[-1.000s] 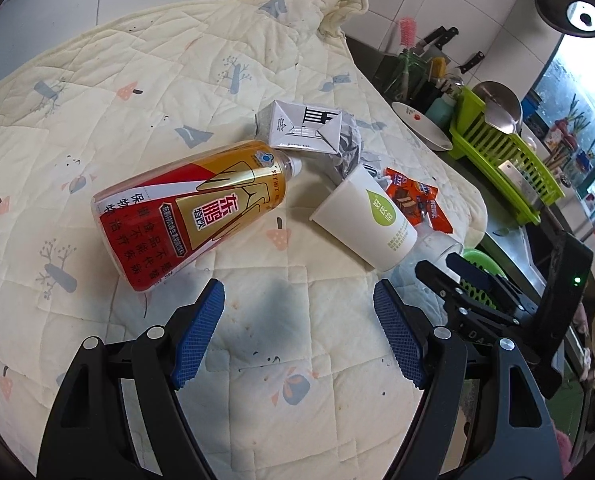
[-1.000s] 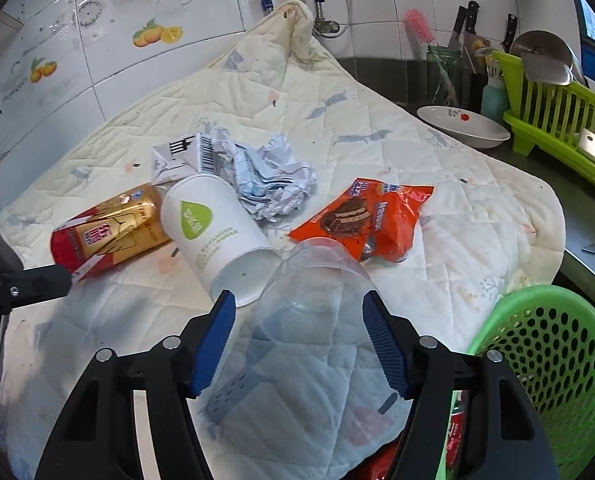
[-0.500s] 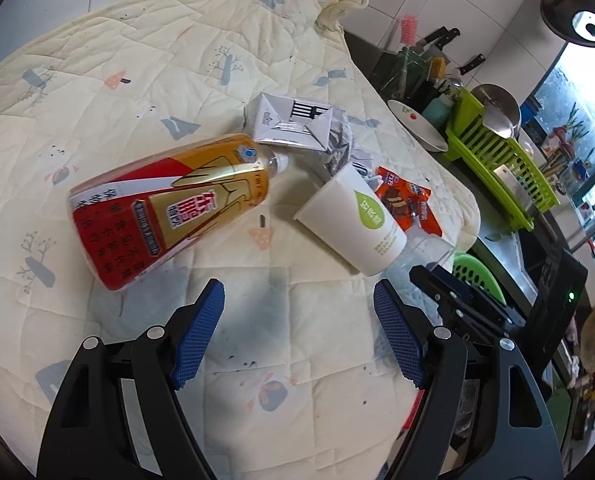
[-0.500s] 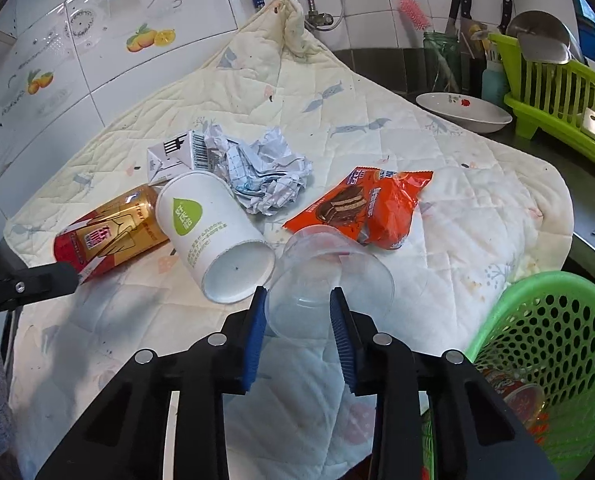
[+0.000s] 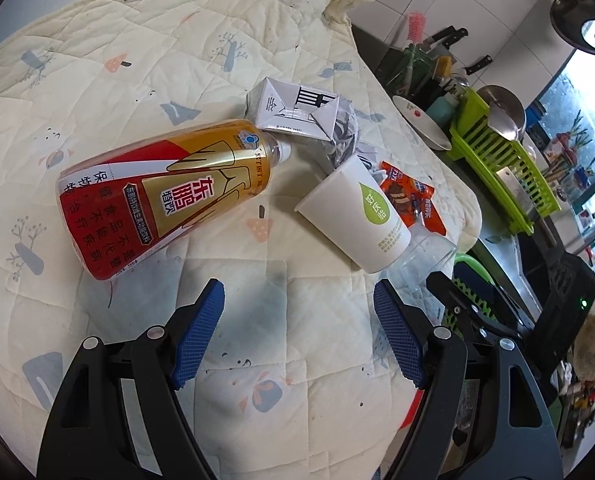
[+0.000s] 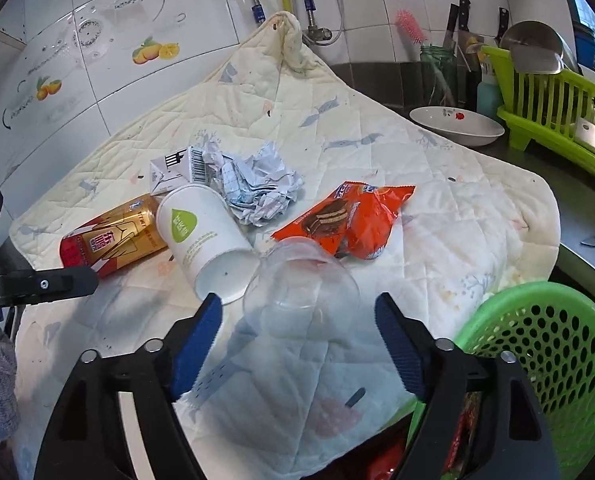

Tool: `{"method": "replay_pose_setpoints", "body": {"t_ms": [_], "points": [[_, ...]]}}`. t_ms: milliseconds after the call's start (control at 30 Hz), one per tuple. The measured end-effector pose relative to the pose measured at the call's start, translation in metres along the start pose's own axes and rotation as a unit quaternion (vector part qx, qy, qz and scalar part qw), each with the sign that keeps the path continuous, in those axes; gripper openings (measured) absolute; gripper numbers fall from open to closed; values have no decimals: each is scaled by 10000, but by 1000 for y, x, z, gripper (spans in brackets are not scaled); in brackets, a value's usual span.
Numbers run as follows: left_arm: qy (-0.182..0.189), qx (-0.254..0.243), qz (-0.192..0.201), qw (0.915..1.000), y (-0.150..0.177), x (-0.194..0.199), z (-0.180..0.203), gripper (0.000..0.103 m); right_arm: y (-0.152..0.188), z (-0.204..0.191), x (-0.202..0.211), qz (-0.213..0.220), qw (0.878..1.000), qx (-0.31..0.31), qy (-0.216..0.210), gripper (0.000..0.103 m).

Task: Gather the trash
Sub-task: 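Close the right tool on the clear plastic cup and lift it, then drop the clear cup into the basket with the right tool while the left grasps the white paper cup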

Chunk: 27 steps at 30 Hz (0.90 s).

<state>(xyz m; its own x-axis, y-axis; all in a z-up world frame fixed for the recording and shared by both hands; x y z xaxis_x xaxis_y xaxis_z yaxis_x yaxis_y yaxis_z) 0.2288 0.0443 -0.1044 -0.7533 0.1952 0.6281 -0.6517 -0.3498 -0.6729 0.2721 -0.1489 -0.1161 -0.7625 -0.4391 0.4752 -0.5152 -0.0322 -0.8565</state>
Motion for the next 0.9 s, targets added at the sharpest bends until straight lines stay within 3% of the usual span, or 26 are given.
{"method": "replay_pose_setpoints", "body": {"t_ms": [167,333,600,900], "points": [[38,36,-7,10000,-2,-4,3,76,1,4,-15,-91,10000,-40,9,79],[72,63,-24,10000,-6,-8,12,76,4,1,-26,-174,9998,-34,-36,62],[-6,664,-134,9977,-15,-33,25,82,7,-4,-13,-98,9999,16,-56,60],[-258,1436,-190,9891,-19,-66,29,83,18,7,35,86,9999,-15,-81,60]]}}
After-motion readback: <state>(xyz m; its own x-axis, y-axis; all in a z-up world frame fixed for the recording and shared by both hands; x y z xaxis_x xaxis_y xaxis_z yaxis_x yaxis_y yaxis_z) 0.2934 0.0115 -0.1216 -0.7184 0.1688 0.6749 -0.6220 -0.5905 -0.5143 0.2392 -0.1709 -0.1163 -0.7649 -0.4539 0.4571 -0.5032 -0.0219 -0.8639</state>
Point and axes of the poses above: each gripper's, at about its wrist camera, not at the fingertips, and x roughly against the way its jaws point, z to its right, y to its underside, the point moved 6 cm from there along -x, roughly the way its jaws point, and after that the axes turned 12 degrees about z, right-handed, at the moved point
